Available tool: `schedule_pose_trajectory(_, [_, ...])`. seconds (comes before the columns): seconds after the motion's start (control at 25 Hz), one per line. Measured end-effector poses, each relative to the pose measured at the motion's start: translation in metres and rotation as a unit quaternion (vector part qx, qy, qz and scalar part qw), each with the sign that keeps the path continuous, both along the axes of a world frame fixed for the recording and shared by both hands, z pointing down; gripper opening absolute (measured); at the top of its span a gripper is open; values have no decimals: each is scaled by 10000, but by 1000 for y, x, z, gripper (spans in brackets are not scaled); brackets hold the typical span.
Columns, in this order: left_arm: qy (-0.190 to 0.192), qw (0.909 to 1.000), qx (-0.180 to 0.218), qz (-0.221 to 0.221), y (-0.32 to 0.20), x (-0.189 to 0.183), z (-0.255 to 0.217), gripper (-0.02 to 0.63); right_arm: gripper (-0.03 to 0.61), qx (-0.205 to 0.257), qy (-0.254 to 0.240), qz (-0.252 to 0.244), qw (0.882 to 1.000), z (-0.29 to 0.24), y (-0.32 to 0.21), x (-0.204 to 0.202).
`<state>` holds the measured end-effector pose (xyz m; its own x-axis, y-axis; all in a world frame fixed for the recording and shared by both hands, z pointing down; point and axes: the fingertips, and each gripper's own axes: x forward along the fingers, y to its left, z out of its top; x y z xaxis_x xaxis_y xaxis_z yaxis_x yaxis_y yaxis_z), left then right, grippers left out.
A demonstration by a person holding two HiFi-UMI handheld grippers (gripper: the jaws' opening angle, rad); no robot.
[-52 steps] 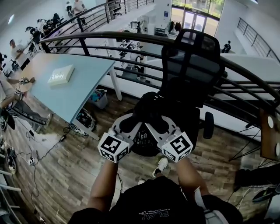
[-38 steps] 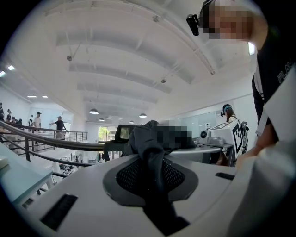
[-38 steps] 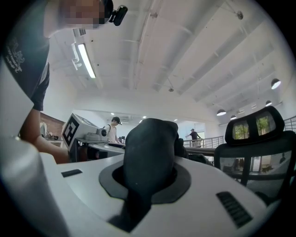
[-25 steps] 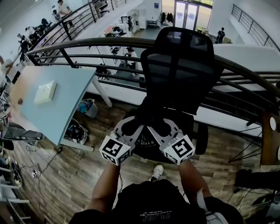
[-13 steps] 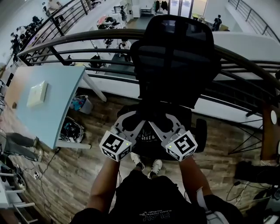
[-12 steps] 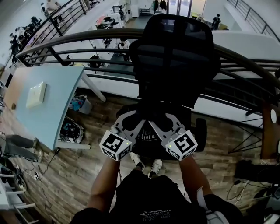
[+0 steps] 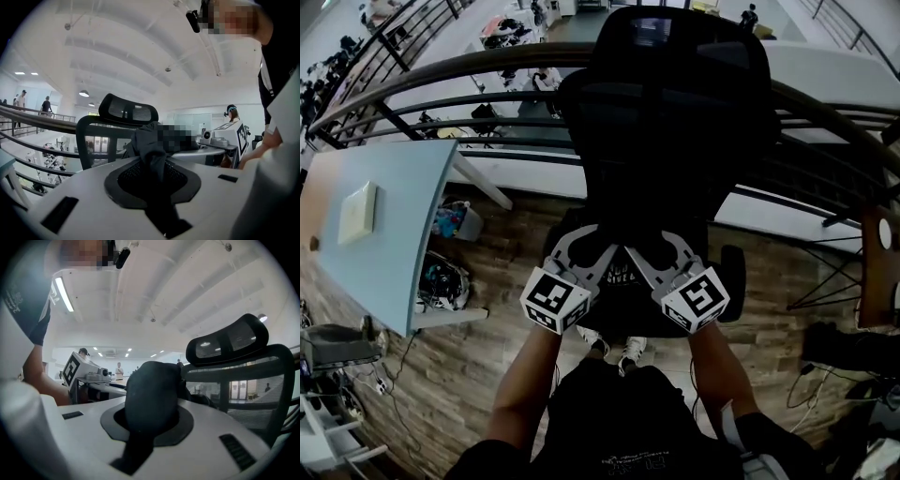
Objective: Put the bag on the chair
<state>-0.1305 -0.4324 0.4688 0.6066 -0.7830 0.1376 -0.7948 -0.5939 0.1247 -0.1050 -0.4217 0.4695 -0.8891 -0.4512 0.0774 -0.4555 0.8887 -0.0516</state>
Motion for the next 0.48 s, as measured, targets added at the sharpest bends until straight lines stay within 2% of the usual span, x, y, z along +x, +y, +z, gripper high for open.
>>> schedule_pose_trajectory(0.28, [221, 9988, -417, 125, -34, 6, 37, 87, 66, -332, 42, 246, 9991, 37, -34, 5])
schedule_pose_trajectory(0.48, [220, 9976, -606, 247, -52, 5, 61, 87, 66, -446, 171, 185, 9987, 58, -52, 2])
